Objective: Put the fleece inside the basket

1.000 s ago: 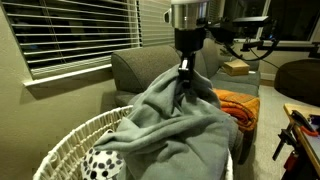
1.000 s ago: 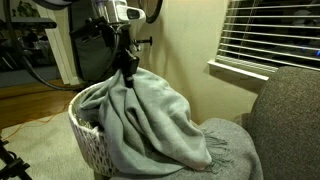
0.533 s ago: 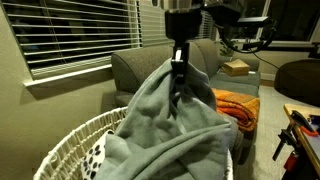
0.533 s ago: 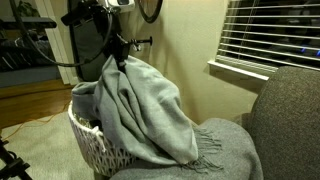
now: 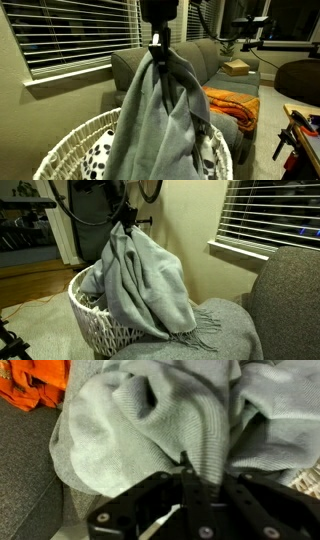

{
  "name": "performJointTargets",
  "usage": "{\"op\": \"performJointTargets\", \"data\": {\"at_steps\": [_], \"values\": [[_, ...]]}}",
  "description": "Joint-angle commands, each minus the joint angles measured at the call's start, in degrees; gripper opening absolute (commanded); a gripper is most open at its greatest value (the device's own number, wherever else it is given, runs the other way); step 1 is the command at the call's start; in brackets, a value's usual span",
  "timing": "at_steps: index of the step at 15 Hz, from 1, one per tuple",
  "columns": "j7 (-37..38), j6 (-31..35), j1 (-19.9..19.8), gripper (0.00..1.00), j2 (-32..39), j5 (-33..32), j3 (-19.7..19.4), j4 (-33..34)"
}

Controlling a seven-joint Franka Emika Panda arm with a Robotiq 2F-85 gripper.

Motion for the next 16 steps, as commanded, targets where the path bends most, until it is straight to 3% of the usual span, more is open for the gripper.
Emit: {"op": "performJointTargets", "data": {"at_steps": [1,6,16], "values": [[-3.0,-5.4,1.2,0.03,5.8,0.5,-0.2,9.8],[-6.5,-9.5,2.4,0.03,11.7,2.7,-0.1,17.6],[-14.3,-20.3,6.1,0.03,16.9,7.5,2.6,24.2]]}}
